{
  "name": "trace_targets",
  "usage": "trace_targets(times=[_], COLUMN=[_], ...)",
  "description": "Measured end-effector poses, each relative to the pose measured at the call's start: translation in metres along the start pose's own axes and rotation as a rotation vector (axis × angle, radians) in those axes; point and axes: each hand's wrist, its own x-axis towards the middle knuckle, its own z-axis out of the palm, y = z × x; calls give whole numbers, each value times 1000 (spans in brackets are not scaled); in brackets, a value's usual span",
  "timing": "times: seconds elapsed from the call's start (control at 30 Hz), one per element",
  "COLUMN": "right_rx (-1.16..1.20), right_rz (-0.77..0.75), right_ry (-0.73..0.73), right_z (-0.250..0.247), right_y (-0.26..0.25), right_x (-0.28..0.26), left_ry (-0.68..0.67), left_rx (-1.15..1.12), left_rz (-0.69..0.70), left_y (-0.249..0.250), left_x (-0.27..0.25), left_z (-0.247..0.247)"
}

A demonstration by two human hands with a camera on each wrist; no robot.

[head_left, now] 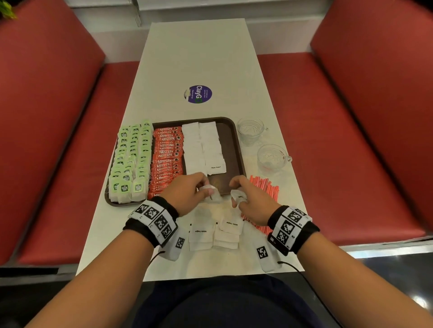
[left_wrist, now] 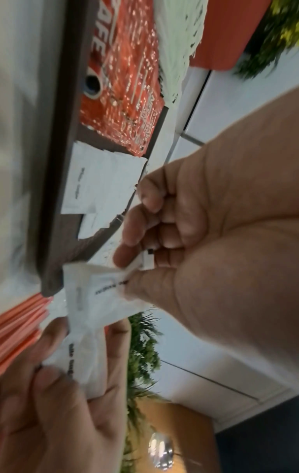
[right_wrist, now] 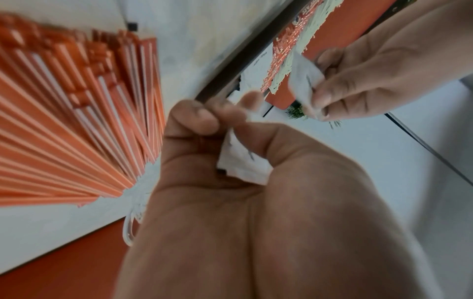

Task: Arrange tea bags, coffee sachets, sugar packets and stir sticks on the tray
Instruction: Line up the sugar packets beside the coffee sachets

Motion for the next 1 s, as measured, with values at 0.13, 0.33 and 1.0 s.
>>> trace_targets(times=[0.13,0.33,1.0], right_rx=[16,73,-17], right_rz=[-66,-113,29], right_ry=[15,102,164], right_z=[-1,-7,-23], right_y=[0,-5,19], right_x=[4,15,43], left_ry=[78,15,-17], left_rx=[-109,-137,103], left_rz=[-1,2,-269], left_y=[5,-1,-9], left_x=[-1,3,96], left_z=[-2,10,9])
